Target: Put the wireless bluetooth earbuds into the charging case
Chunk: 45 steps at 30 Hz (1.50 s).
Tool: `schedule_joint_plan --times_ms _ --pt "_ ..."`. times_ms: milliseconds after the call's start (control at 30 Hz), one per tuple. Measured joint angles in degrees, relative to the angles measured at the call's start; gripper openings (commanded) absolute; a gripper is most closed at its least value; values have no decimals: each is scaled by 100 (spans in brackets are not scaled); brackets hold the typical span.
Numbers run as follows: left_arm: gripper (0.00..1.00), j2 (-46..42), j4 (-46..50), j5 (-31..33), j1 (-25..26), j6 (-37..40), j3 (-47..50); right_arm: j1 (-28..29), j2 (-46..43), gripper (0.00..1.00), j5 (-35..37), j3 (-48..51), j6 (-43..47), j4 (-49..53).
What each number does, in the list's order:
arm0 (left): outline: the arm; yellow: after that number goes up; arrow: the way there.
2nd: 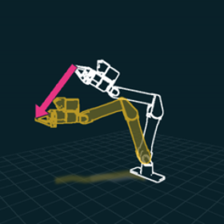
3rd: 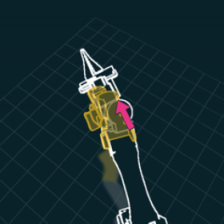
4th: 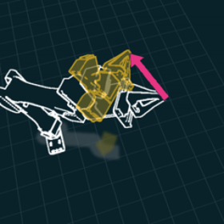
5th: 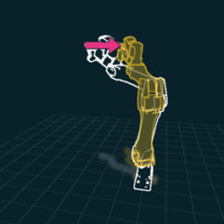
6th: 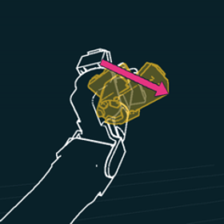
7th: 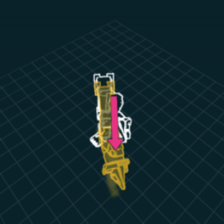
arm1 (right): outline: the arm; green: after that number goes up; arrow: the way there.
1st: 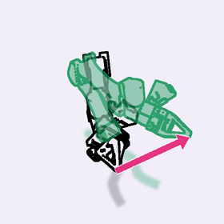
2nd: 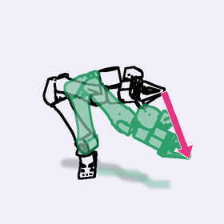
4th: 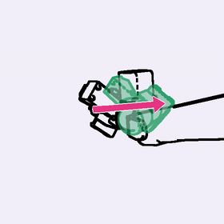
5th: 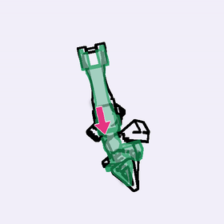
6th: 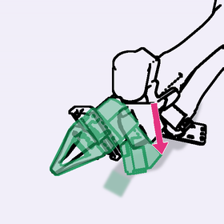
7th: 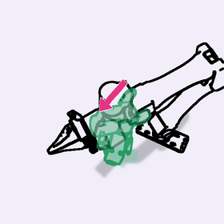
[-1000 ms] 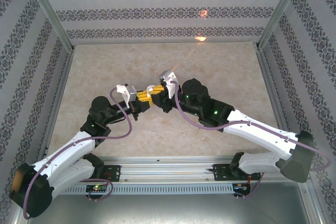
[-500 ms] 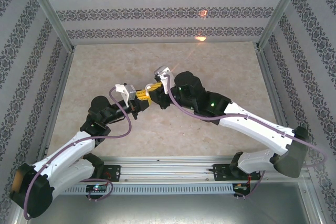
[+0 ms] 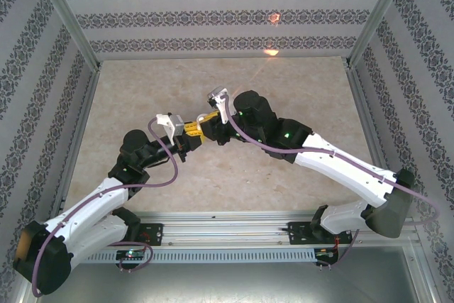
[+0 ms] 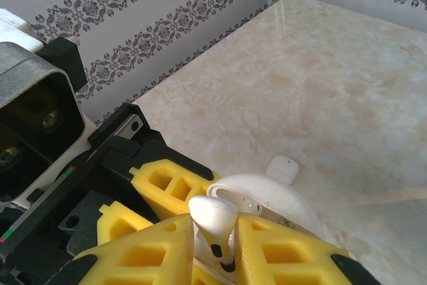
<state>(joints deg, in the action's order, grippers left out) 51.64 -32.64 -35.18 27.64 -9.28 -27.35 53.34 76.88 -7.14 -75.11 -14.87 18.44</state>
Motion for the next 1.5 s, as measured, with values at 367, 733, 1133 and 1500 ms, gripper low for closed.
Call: schedule_joint_plan --times_ms 367,733,1133,1500 --pt "0 -37 4 -48 0 0 0 0 28 26 -127 -184 -70 243" --pt "0 -63 2 -63 0 0 0 -76 42 29 -236 -313 -286 404" --pt "0 -188 -24 -109 0 26 0 -149 42 31 -306 -682 -393 756" --pt "0 -186 79 -282 0 160 -26 -149 184 23 -649 -1797 -210 1628"
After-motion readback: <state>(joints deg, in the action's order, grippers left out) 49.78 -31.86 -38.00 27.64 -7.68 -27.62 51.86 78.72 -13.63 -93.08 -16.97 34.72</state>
